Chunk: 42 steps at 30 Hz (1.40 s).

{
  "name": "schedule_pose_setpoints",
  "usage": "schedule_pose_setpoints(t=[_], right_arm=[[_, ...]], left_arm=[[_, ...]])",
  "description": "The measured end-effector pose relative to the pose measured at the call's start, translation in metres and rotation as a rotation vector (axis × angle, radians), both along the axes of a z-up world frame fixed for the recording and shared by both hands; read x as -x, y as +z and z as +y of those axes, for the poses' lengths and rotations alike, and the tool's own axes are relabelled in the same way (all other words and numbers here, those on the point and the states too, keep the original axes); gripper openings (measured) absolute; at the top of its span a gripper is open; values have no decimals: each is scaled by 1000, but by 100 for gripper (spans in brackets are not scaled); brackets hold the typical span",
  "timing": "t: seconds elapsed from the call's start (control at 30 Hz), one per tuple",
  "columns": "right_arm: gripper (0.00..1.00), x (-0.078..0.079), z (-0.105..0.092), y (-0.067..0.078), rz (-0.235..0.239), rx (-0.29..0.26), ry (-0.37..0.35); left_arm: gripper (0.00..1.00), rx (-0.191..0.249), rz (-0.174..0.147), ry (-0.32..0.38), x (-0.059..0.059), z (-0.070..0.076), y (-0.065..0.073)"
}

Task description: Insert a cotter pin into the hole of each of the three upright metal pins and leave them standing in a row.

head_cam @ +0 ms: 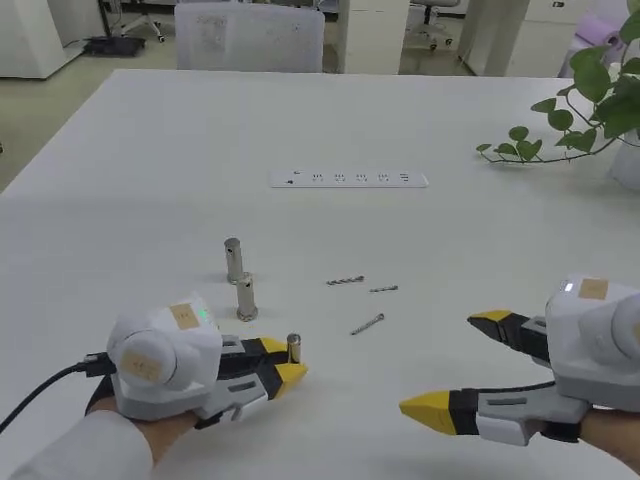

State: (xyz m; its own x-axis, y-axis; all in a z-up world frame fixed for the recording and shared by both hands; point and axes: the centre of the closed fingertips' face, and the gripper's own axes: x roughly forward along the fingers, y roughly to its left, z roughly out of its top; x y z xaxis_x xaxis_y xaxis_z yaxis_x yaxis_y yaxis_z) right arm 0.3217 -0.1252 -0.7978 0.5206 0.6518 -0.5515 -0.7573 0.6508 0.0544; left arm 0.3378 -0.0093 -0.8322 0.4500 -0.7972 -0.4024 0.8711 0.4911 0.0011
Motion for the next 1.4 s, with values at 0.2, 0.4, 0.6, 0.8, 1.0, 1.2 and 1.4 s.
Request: schedule_pose_setpoints(t=[0.2,0.4,0.6,0.8,1.0,1.2,1.4], right_arm=[[89,0,0,1,-1,0,-1],[89,0,0,0,0,4,0],[89,1,-1,0,2,6,0],[89,2,-1,0,3,10,3],[89,2,-3,0,5,15,3],[89,3,-4,0,5,18,2],[89,3,-3,1,2,17,3]], left_arm=[[6,1,9,-15,5,-6,-6],[6,-3,10,-18,7,-8,-10],[6,-7,11,-23,8,-7,-15],[6,-5,1,-31,10,-7,-18],[7,0,-8,-30,8,-7,-18],[7,0,-17,-11,7,-6,-17],[7,-7,-33,14,4,-6,-17]])
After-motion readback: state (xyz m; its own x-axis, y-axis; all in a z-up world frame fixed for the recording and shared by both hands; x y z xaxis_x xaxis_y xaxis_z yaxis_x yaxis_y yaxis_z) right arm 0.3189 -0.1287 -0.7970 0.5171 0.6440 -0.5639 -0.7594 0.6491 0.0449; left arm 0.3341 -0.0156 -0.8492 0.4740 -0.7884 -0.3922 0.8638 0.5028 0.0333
